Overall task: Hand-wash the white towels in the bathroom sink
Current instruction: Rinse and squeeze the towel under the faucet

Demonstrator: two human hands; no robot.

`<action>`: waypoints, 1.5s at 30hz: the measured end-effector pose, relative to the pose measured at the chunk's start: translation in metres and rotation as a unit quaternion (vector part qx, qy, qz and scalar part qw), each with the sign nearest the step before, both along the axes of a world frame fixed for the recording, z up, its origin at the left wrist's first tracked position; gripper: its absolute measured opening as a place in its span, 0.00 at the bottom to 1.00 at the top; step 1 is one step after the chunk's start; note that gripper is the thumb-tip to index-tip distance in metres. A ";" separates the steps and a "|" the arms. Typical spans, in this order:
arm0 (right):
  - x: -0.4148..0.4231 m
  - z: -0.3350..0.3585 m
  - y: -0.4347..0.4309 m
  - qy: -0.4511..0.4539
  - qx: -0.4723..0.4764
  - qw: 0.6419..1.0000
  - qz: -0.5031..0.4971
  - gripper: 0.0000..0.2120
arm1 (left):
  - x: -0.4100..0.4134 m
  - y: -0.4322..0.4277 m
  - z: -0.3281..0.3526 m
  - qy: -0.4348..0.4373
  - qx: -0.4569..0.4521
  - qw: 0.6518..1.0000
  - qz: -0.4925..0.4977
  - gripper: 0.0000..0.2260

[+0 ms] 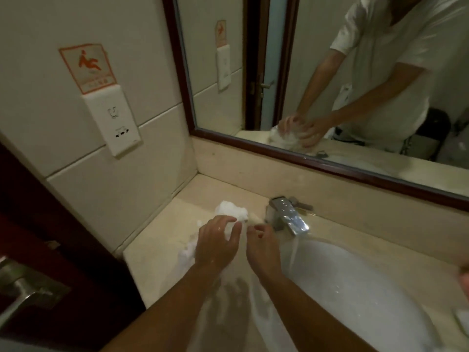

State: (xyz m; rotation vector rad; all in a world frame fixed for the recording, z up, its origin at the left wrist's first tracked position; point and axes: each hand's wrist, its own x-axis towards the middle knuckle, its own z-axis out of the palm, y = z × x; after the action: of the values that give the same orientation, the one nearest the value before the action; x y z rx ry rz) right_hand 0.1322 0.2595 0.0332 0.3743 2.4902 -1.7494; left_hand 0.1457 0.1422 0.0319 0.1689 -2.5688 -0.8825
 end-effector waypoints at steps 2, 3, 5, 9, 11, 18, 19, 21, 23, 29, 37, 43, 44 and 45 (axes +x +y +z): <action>0.005 0.013 0.038 -0.011 0.005 1.000 -0.024 0.13 | -0.006 0.031 0.015 -0.026 0.034 0.997 -0.057 0.21; 0.011 0.019 0.061 -0.015 0.009 0.999 -0.037 0.13 | -0.007 0.050 0.021 -0.037 0.042 0.995 -0.083 0.19; 0.025 0.030 0.108 -0.024 0.018 0.997 -0.071 0.12 | -0.008 0.092 0.029 -0.041 0.035 0.990 -0.134 0.17; 0.059 0.045 0.216 -0.052 0.042 0.988 -0.141 0.12 | -0.004 0.197 0.036 -0.046 0.051 0.967 -0.244 0.12; 0.081 0.045 0.269 -0.067 0.048 0.980 -0.180 0.13 | 0.006 0.256 0.036 -0.061 0.044 0.952 -0.298 0.08; 0.160 0.022 0.424 -0.099 0.019 0.948 -0.304 0.09 | 0.059 0.423 0.009 -0.196 0.019 0.898 -0.395 0.18; 0.168 0.017 0.444 -0.109 0.023 0.941 -0.318 0.10 | 0.066 0.439 0.003 -0.207 0.025 0.898 -0.389 0.20; 0.182 0.006 0.479 -0.132 0.037 0.928 -0.346 0.14 | 0.079 0.469 -0.010 -0.252 0.017 0.890 -0.379 0.24; 0.192 -0.005 0.510 -0.157 0.059 0.912 -0.374 0.16 | 0.089 0.498 -0.025 -0.303 -0.026 0.876 -0.373 0.29; 0.190 -0.033 0.570 -0.236 0.101 0.895 -0.365 0.29 | 0.102 0.570 -0.046 -0.331 -0.069 0.921 -0.192 0.44; 0.168 -0.067 0.587 -0.230 0.014 0.909 -0.348 0.46 | 0.075 0.582 -0.064 -0.387 0.023 0.918 -0.081 0.49; 0.174 -0.071 0.564 -0.137 -0.082 0.949 -0.272 0.20 | 0.076 0.561 -0.061 -0.381 0.050 0.906 -0.179 0.33; 0.174 -0.066 0.556 -0.121 -0.097 0.951 -0.267 0.20 | 0.078 0.557 -0.057 -0.380 0.093 0.896 -0.208 0.26; 0.174 -0.062 0.549 -0.104 -0.112 0.954 -0.259 0.22 | 0.080 0.551 -0.053 -0.385 0.128 0.884 -0.234 0.21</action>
State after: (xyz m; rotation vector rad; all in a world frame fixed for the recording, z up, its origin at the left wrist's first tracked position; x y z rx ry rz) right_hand 0.3060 0.8082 -0.0287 1.2098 2.1379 -2.0009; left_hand 0.2257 0.6933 -0.0209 -0.0519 -3.2834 -1.6003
